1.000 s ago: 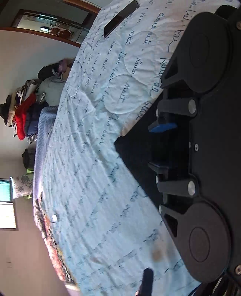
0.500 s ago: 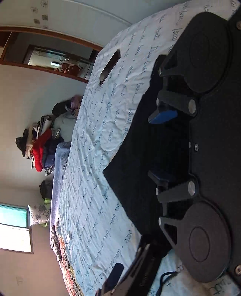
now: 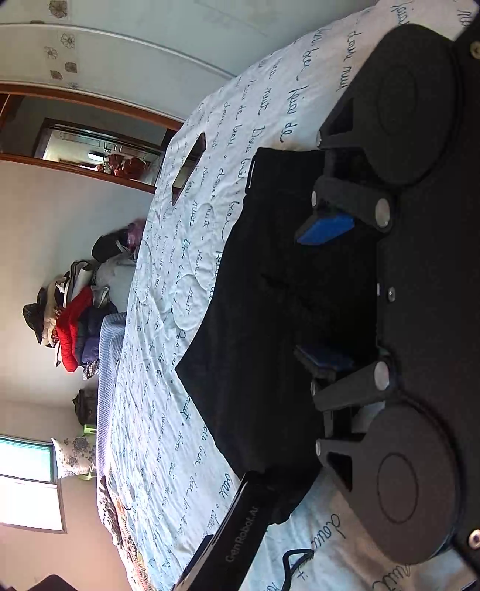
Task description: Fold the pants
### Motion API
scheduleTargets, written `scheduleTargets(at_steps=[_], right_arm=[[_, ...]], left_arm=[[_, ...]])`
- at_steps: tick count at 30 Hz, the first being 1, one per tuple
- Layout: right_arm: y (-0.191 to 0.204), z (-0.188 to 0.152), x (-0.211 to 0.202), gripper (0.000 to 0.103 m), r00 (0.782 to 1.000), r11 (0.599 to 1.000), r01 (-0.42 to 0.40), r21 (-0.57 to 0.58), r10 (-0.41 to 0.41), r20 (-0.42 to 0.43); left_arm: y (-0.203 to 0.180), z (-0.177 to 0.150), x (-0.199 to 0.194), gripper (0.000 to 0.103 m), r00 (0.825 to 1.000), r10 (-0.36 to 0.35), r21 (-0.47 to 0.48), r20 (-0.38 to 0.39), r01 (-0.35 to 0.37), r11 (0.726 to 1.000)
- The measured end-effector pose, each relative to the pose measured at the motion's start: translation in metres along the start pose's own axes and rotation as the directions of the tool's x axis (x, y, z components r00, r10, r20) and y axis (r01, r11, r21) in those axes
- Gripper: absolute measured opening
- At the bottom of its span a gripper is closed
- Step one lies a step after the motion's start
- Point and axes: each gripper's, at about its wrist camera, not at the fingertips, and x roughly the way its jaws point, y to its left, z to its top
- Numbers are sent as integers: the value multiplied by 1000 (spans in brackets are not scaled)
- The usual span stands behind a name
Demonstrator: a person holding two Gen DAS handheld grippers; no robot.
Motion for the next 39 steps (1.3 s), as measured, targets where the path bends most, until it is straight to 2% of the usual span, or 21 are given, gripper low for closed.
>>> scheduleTargets(at_steps=[9, 18, 21, 23, 29, 31, 32, 33, 37, 39], right_arm=[[-1, -15, 3, 63, 1000, 1000, 11, 24, -11, 12], [-2, -26, 3, 65, 998, 999, 3, 39, -5, 55], [-3, -28, 4, 67, 998, 999, -3, 43, 0, 69], [-3, -29, 5, 67, 997, 999, -5, 42, 2, 75], [-9, -29, 3, 68, 996, 998, -31, 61, 26, 81], [-16, -26, -8, 68, 994, 994, -50, 96, 40, 101], [-24, -24, -15, 69, 991, 990, -54, 132, 38, 127], [-34, -23, -21, 69, 989, 983, -59, 174, 33, 147], [-78, -21, -20, 73, 993, 939, -55, 339, 15, 120], [-91, -26, -19, 73, 995, 929, -31, 369, -6, 98]], left_arm=[[-12, -3, -6, 92, 999, -41, -7, -2, 41, 999], [-30, 0, -8, 93, 996, -83, 33, 28, 82, 996], [-38, -5, 11, 99, 999, -34, 68, 11, 33, 997], [-33, -10, 18, 103, 999, -26, 39, 20, 25, 999], [-17, -12, 19, 103, 998, -65, -44, -4, 65, 997], [-12, -9, 13, 99, 996, -82, -59, -15, 81, 995], [-10, -6, 9, 92, 995, -97, -60, -9, 97, 994], [-10, -2, 5, 90, 995, -104, -55, -3, 103, 993], [-21, 22, -4, 91, 989, -148, -33, 28, 148, 988], [-36, 37, -3, 92, 984, -178, -2, 27, 178, 984]])
